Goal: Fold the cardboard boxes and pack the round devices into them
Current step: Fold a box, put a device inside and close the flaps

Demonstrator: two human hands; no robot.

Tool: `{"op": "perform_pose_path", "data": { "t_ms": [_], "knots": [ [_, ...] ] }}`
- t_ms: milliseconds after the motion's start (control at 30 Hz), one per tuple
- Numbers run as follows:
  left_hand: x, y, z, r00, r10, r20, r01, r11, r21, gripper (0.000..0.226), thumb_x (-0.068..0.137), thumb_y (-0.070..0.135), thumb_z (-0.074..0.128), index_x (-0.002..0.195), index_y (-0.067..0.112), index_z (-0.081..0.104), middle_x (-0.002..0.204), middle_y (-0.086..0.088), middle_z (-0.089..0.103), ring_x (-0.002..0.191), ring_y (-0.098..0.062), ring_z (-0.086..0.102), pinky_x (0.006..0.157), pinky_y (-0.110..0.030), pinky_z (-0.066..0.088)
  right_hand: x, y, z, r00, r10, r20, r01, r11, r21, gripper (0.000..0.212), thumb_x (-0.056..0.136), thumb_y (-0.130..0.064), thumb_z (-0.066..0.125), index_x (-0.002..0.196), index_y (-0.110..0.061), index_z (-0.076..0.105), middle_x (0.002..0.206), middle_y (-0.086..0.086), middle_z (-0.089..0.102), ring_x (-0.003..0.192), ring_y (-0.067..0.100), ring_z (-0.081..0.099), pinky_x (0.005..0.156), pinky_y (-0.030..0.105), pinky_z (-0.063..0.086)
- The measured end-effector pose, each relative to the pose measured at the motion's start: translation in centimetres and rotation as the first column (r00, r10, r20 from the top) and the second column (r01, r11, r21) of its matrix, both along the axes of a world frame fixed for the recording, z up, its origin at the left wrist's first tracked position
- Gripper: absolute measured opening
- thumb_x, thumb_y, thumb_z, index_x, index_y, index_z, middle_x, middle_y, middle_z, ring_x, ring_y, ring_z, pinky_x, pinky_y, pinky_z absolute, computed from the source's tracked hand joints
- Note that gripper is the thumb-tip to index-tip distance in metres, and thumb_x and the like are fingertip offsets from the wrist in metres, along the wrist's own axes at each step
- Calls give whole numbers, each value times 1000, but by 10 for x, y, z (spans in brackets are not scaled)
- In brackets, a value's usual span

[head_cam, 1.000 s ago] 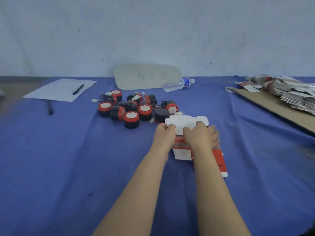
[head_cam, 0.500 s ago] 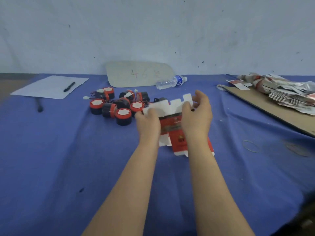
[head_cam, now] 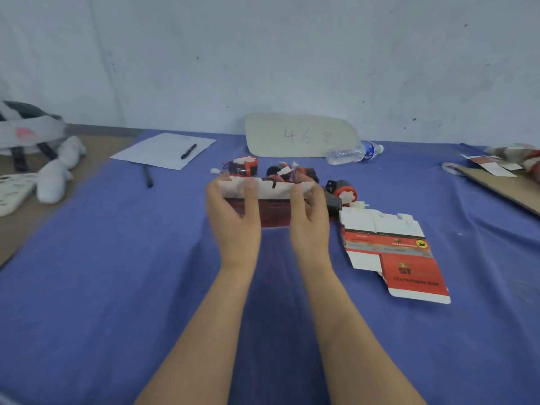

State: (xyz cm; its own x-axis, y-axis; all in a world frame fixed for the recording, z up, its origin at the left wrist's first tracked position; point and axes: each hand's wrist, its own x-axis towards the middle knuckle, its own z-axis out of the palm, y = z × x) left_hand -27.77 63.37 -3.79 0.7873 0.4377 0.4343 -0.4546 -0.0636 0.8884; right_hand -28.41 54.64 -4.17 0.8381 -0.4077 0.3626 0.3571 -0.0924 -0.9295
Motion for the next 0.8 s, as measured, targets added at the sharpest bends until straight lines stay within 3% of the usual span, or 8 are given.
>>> {"op": "perform_pose_path", "data": {
  "t_ms": [67, 167, 367, 467, 533, 633, 700, 800],
  "knots": [
    [7, 3, -10, 999, -21, -32, 21, 1000, -7, 36, 95, 42, 52, 124, 21, 47, 121, 10, 54, 116, -12, 53, 100, -34, 45, 4, 1, -11, 1000, -2, -26, 2, 1000, -1, 24, 98, -40, 45, 115, -29, 58, 104, -13, 66, 92, -5, 61, 75, 10, 47],
    [10, 4, -16, 990, -95, -104, 91, 995, -42, 53, 95, 42, 52, 144, 29, 34, 126, 25, 38, 130, -4, 37, 106, -22, 32, 7, 3, -18, 998, -2, -55, 4, 999, 34, 34, 98, -47, 40, 113, -26, 61, 104, -14, 66, 93, -9, 58, 76, 11, 43],
    [11, 6, -26, 972, -119, -200, 89, 984, -155, 25, 92, 39, 60, 105, 21, 50, 105, 11, 60, 87, 14, 55, 76, -5, 43, 5, 7, -23, 998, 36, -45, -38, 998, -47, 46, 98, -48, 39, 141, -33, 37, 128, -16, 52, 113, -2, 49, 88, 9, 39],
    [9, 5, -28, 975, -114, -192, 89, 987, -133, 18, 93, 27, 57, 109, 21, 51, 112, 8, 61, 88, 15, 54, 74, -3, 40, 4, 5, -25, 997, 71, -31, -72, 995, -67, 53, 98, -48, 36, 148, -38, 23, 145, -10, 41, 125, 1, 41, 91, 0, 35],
    [7, 3, -27, 976, -157, -153, 139, 983, -120, 19, 95, 23, 47, 113, 25, 53, 118, 4, 61, 95, 11, 54, 77, -4, 40, 4, 6, -26, 996, 71, -46, -76, 990, -115, 51, 99, -48, 34, 148, -37, 24, 141, -22, 44, 115, -12, 41, 79, -8, 31],
    [2, -5, -21, 949, -294, -115, 276, 949, -149, 36, 96, 33, 36, 127, 26, 54, 127, 5, 58, 115, -3, 54, 97, -19, 44, 4, 7, -28, 998, 64, -24, -67, 983, -169, 45, 102, -42, 34, 146, -31, 35, 107, -53, 45, 95, -34, 41, 75, -9, 30],
    [1, -8, -19, 942, -321, -99, 303, 939, -165, 33, 98, 37, 35, 122, 31, 57, 124, 6, 59, 113, -4, 56, 94, -24, 45, 5, 4, -26, 997, 62, -36, -66, 988, -141, 43, 100, -43, 38, 142, -33, 40, 101, -48, 49, 95, -31, 45, 77, -5, 35],
    [2, -5, -18, 929, -353, -113, 320, 917, -240, 32, 88, 46, 36, 107, 36, 60, 115, 7, 64, 103, -6, 61, 81, -19, 47, 6, -6, -22, 987, 146, -70, -150, 987, -56, 48, 96, -44, 48, 142, -40, 36, 122, -24, 59, 109, -8, 56, 90, 15, 48]
  ]
}}
